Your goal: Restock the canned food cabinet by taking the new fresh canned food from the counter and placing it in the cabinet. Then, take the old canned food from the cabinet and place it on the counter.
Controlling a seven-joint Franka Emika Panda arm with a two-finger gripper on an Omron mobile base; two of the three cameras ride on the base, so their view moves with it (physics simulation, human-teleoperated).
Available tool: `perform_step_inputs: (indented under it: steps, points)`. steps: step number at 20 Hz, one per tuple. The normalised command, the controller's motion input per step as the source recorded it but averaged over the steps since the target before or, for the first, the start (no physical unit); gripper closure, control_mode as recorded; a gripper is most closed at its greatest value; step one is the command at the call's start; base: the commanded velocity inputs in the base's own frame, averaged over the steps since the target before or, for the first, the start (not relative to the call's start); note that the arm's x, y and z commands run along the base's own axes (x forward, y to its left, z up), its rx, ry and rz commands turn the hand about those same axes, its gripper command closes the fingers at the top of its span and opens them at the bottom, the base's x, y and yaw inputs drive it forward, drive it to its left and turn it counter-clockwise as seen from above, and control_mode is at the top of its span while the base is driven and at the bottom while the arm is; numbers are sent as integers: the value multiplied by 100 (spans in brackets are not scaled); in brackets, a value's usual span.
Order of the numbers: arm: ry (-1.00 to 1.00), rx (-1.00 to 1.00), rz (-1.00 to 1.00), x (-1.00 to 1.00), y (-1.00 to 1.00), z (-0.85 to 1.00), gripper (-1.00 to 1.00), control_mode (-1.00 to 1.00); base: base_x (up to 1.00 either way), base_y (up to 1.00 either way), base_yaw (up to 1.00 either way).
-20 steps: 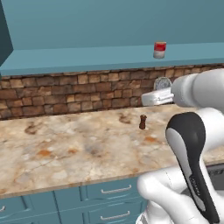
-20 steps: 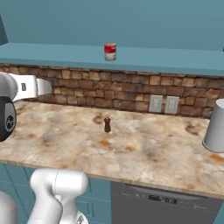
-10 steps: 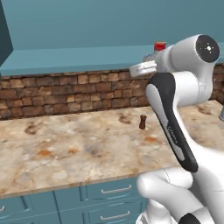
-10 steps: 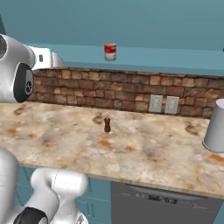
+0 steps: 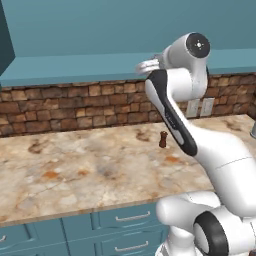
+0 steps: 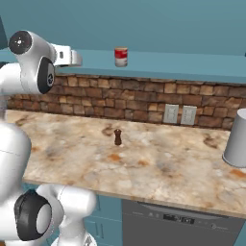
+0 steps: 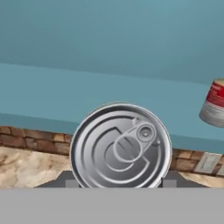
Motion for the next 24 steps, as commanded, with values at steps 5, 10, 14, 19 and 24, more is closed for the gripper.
perform_step_inputs:
  steps: [5,10,14,19,24]
  points:
    - [0,0,-10,100,5,-16,100,-100,0,0,0]
    - [3,1,-11,100,3,-11,100,-100,0,0,0]
    - [9,0,-10,100,2,0,-100,-100,0,0,0]
    - [5,0,-3,74,0,0,-100,-100,0,0,0]
    - [0,0,-4,-1,0,7,-100,-100,0,0,0]
